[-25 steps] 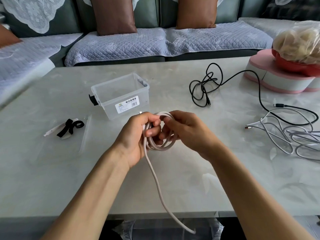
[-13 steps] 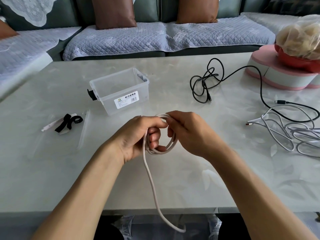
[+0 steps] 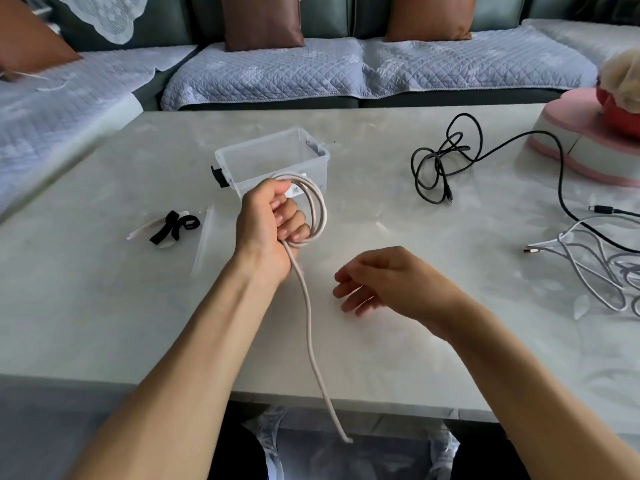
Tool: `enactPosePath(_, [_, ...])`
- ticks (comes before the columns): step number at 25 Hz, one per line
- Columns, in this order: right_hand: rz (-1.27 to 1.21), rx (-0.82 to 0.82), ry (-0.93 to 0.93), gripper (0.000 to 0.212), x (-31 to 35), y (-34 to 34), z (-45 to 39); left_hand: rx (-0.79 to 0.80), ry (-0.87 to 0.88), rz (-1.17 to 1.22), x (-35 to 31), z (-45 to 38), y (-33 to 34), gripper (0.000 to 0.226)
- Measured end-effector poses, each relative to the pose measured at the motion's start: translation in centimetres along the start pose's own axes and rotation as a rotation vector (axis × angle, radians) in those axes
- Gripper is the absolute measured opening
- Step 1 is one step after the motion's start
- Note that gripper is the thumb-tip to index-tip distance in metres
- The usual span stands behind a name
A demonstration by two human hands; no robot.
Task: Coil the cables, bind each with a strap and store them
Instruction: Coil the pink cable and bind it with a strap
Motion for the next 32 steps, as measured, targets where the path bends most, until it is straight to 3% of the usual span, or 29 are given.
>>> enactPosePath(4, [-0.16,0.356,0.053,0.027,-0.4,4.9,1.0,0.001,0.028,0.058,-0.2,-0.7,-0.1,0.039])
enactPosePath(8, [-0.308,0.399,0.074,0.03,-0.1,5.2,1.2,-0.004,0.047,0.052,-0.5,-1.0,-0.5,0.039])
enactPosePath(16, [-0.25,0.24,0.142,0.02,-0.2,0.0,1.6,-0.08,0.148,0.052,-3.3,-1.4,-2.7,0.04])
enactPosePath(18, [-0.294,0.137,0.14,0.016,-0.2,-1.5,1.2,-0.092,0.144,0.039,-3.4,-1.4,-3.0,0.04])
enactPosePath(22, [-0.526,-0.198,0.069,0.018,-0.5,-4.8,0.1,0.007,0.049,-0.268,-0.5,-0.8,-0.9,0.042])
enactPosePath(26, [-0.592,-0.375,0.004,0.017,-0.2,-5.6,-0.1,0.137,0.04,-0.578,2.2,0.5,2.0,0.04])
enactPosePath(29, [-0.519,-0.443,-0.044,0.019,0.5,-5.6,-0.1,0.152,0.016,-0.655,3.5,1.0,2.7,0.04])
enactPosePath(32, [-0.255,-0.494,-0.151,0.025,2.1,-5.5,0.0,0.168,-0.062,-0.624,4.8,1.1,2.9,0.045])
Point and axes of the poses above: each hand's wrist, its own z-axis away from the middle knuckle, its own y-axis out of the palm, x = y × z, the point moved 9 cm from there along -z, towards the middle knuckle, and after that the axes turned 3 degrees about z, right-handed, at the moved point
